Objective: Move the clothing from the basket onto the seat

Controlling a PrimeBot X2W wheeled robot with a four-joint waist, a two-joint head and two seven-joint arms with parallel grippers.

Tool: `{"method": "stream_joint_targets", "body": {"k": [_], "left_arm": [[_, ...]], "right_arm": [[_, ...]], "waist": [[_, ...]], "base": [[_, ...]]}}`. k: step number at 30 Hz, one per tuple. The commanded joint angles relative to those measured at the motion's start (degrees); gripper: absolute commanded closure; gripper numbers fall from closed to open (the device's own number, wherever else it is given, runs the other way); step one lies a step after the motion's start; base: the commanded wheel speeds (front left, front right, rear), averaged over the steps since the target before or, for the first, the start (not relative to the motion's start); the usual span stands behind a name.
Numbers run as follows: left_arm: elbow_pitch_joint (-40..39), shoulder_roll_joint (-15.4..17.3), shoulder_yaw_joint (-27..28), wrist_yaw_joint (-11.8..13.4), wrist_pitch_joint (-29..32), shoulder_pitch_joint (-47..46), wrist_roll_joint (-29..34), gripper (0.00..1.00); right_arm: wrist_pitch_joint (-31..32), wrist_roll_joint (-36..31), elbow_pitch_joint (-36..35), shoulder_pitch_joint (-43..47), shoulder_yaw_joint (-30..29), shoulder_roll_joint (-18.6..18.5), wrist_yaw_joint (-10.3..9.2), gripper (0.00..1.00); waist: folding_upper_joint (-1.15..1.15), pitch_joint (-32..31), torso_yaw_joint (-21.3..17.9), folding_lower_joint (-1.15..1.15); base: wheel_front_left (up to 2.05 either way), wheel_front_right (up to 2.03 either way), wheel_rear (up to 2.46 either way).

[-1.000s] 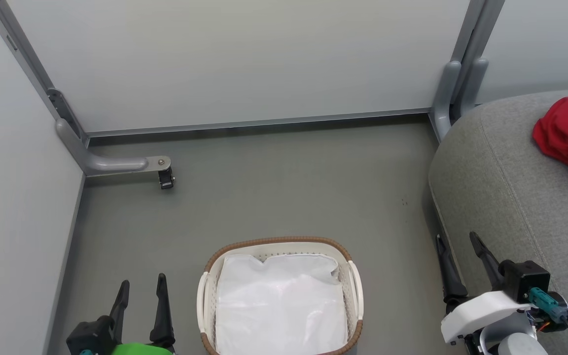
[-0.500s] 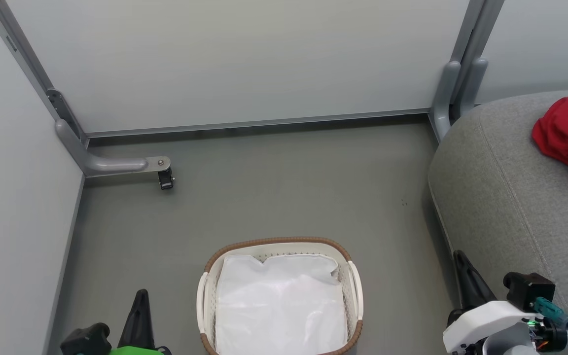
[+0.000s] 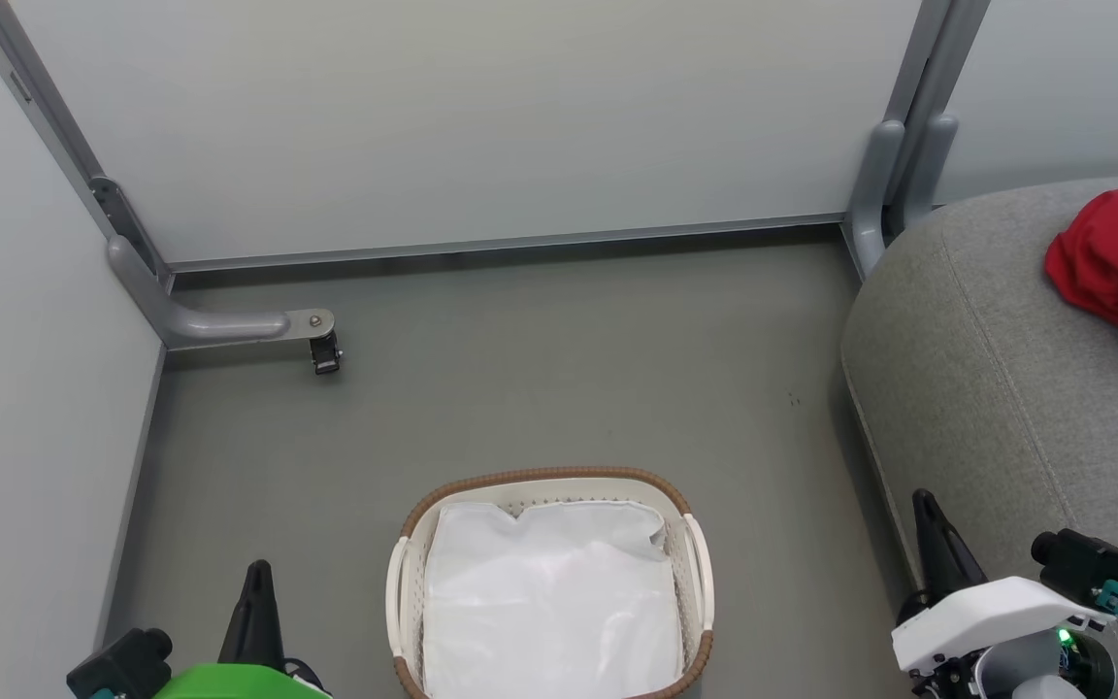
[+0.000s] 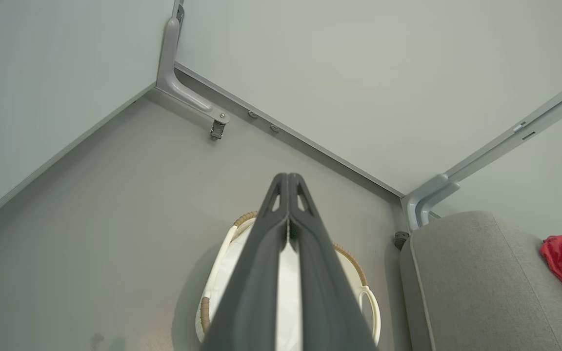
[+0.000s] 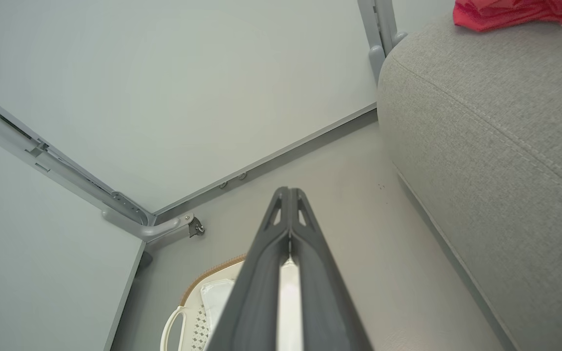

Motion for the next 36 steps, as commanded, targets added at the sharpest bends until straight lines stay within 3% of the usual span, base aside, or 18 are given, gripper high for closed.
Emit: {"method": "stream_joint_targets", "body": {"k": [1,36], "left_arm": [[-0.9,0.1,0.7,-0.4,0.5,-1.9,-2.1,1.00],[-2.1,0.0,4.8,-1.9,7.5,-5.4,-25.4,1.00]], "right_arm": [[0.5,2.4,-1.1,-1.5,-0.5,-0.3,-0.01,1.00],[7.5,28.0,-3.1,-2.4,-3.1,-0.5,-0.03,1.00]], "waist": [[0.00,0.0,0.0,0.00],[0.00,-0.1,-0.3,0.00]], "base": [[0.00,0.00,0.00],[0.00,0.00,0.00]]}}
